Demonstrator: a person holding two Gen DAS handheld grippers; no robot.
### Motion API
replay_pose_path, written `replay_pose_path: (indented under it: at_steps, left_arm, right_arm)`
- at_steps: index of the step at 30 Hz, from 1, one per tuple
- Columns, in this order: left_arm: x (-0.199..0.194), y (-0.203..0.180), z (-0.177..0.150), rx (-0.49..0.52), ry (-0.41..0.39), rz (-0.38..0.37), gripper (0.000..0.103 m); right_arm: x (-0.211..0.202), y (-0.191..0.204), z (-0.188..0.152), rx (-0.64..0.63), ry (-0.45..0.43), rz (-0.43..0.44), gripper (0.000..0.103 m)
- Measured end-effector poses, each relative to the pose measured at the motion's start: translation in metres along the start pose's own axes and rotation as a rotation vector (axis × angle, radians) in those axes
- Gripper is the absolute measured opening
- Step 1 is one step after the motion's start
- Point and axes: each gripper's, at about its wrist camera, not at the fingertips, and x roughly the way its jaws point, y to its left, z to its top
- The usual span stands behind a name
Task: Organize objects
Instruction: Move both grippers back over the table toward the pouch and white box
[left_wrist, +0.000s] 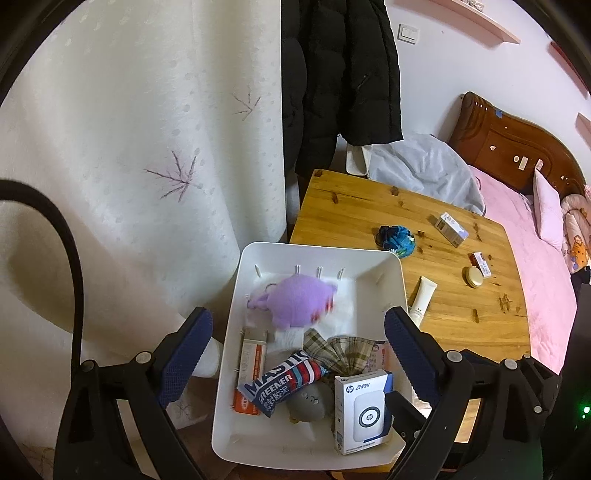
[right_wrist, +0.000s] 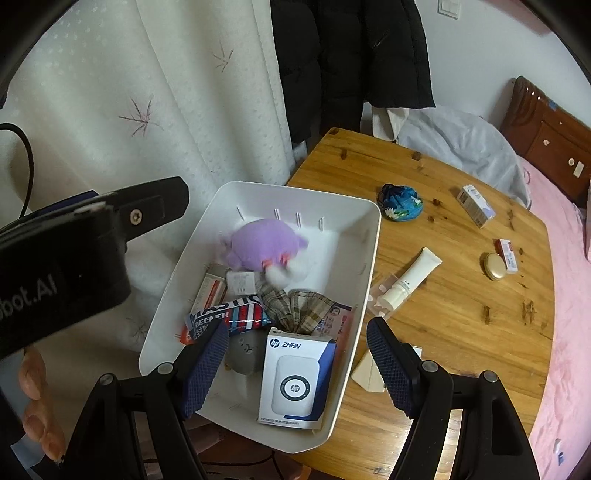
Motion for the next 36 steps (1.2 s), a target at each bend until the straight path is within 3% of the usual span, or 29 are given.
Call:
replay_pose_path:
  at_steps: [19, 36]
  left_arm:
    - [0.004, -0.027, 0.005, 0.035, 0.014, -0.017, 0.096]
    - [0.012, -0.085, 0.03, 0.088, 0.017, -0.03, 0.096]
  right_arm:
    - [-0.004, -0.028, -0.005, 0.057, -0.017, -0.012, 0.078]
    - [-0.011, -0.091, -0.003, 0.165, -0.043, -0.028, 0.078]
